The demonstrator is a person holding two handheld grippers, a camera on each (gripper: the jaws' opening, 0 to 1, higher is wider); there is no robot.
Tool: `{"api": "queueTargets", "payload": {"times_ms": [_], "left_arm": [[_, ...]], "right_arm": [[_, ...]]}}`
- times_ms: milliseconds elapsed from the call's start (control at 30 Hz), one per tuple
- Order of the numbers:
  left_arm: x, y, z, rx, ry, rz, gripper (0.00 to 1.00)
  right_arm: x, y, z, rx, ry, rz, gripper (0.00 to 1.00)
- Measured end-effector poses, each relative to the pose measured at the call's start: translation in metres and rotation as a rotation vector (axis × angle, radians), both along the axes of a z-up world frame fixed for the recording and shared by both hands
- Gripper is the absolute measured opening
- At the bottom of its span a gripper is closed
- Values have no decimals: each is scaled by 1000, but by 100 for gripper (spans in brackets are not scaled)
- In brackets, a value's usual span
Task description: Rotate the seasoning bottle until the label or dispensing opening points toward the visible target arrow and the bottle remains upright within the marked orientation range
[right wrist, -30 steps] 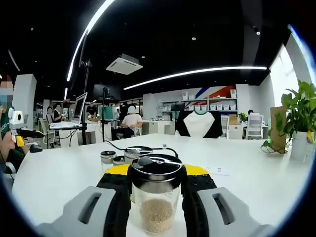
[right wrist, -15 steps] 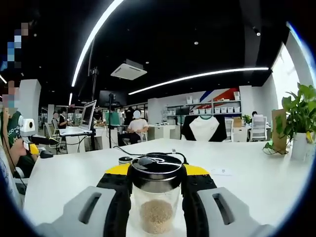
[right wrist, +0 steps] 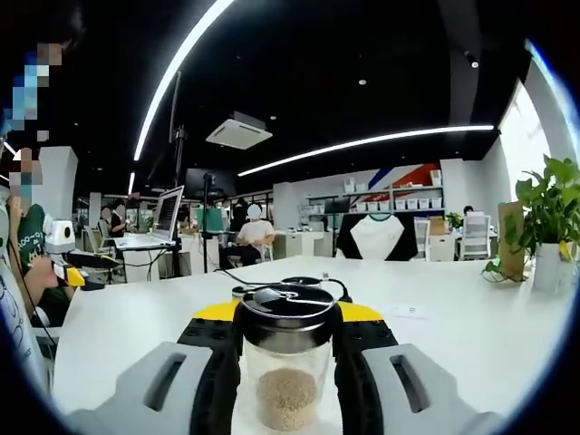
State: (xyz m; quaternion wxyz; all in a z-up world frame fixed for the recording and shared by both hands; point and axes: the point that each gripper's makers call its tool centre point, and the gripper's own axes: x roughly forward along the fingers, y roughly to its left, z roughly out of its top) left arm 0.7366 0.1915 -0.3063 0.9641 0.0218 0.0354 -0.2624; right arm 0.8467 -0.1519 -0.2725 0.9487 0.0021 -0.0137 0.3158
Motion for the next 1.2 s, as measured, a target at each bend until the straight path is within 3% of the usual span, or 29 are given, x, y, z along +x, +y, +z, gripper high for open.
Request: {"api": "queueTargets", "payload": {"times_ms": [567,1200], "left_arm": [[-1,-6,-3,26,-2,-20,96],[0,-11,-5,29,0,-35,95]], "right_arm": [[-18,6,4,-2,-15,10,37],[-36,21,-11,6,14,31,37]]}}
